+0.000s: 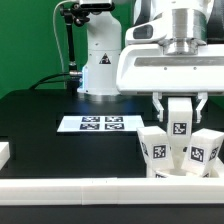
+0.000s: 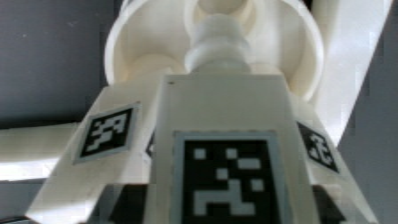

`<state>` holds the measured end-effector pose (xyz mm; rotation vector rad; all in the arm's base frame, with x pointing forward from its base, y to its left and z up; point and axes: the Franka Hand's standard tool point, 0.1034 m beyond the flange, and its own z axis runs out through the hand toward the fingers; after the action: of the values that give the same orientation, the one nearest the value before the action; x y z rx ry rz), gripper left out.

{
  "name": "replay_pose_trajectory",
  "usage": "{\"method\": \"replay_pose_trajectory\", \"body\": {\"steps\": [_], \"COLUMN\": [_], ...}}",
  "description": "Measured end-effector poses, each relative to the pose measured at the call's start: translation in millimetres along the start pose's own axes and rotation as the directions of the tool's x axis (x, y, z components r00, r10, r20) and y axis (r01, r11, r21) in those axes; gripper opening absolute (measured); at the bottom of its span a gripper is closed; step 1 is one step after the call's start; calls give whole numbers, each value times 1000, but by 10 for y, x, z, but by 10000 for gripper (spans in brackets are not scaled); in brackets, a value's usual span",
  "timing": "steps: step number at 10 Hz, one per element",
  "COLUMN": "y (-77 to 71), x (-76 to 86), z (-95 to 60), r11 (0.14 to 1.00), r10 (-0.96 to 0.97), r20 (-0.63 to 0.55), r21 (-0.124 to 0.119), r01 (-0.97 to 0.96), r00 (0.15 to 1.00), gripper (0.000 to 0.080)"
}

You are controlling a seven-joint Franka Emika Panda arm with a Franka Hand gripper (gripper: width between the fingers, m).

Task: Assemble stool

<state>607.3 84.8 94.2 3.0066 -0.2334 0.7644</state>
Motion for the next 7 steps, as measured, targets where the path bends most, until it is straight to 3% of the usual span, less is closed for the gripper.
{"method": "replay_pose_trajectory", "body": {"steps": [7], "y": [-58], "x": [-132], "z": [109], "r11": [1000], "r10": [-26], "r20": [-22], "r21": [1], "r01": [26], "r00": [999], "gripper": [337]}}
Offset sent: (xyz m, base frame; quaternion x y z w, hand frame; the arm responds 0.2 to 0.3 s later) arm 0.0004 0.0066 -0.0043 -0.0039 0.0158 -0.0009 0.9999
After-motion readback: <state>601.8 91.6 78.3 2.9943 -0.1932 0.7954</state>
